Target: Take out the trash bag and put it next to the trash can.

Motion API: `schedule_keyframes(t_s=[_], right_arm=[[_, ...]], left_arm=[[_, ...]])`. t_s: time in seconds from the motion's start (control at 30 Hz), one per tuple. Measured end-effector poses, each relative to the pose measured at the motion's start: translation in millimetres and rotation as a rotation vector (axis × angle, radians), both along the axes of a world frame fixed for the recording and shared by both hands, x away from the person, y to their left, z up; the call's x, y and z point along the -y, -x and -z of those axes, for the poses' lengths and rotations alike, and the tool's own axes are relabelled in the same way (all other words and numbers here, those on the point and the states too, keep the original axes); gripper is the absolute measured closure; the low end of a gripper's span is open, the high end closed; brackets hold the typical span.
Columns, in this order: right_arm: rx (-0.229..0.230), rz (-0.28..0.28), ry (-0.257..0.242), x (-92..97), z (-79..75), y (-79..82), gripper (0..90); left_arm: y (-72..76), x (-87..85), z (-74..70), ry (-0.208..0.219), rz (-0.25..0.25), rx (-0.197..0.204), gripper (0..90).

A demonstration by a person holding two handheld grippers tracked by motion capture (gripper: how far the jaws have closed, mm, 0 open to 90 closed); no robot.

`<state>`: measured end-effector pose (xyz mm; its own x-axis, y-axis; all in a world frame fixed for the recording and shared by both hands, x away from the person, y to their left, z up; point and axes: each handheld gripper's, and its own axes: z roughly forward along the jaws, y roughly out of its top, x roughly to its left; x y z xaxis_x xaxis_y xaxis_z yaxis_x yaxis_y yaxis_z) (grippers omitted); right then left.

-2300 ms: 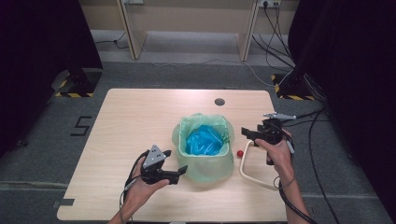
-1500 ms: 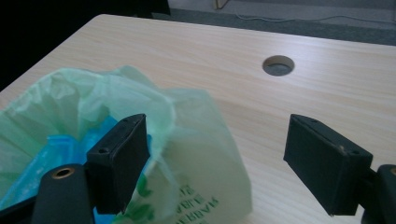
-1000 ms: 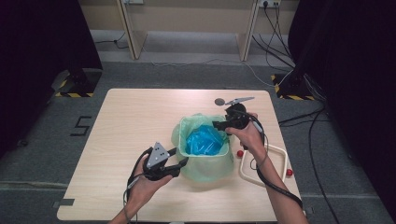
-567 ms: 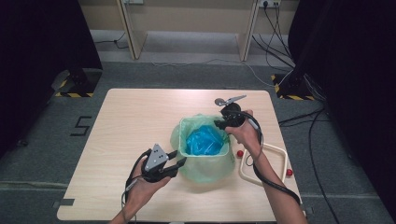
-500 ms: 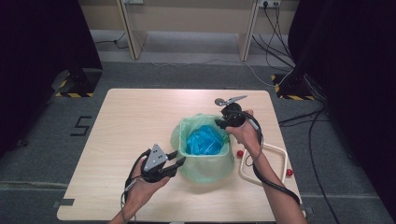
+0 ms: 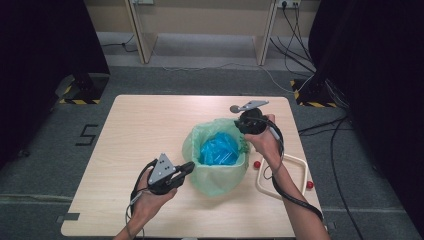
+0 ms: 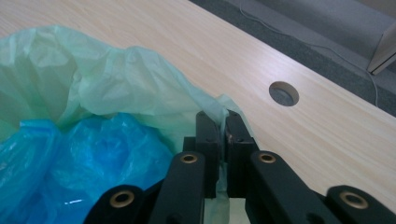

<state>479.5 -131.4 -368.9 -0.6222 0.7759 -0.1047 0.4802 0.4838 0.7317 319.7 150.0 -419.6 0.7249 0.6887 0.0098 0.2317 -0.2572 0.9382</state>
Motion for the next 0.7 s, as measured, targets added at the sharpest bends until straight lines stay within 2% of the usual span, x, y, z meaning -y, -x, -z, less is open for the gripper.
schedule_keyframes(t_s=[0.13,0.4,0.7], right_arm=[[0.019,0.0,-0.03,1.0,-3.8,0.6,89.1],[-0.016,-0.043,-0.192,4.0,-13.3,2.1,90.0],[-0.015,-0.047,-0.252,11.0,-19.6,2.6,90.0]], left_arm=[[-0.3,-0.8,-2.1,0.006,0.008,-0.003,89.4],[-0.7,-1.1,-8.2,0.019,0.034,-0.001,89.9],[-1.2,-2.5,-15.7,0.027,0.046,0.013,90.0]])
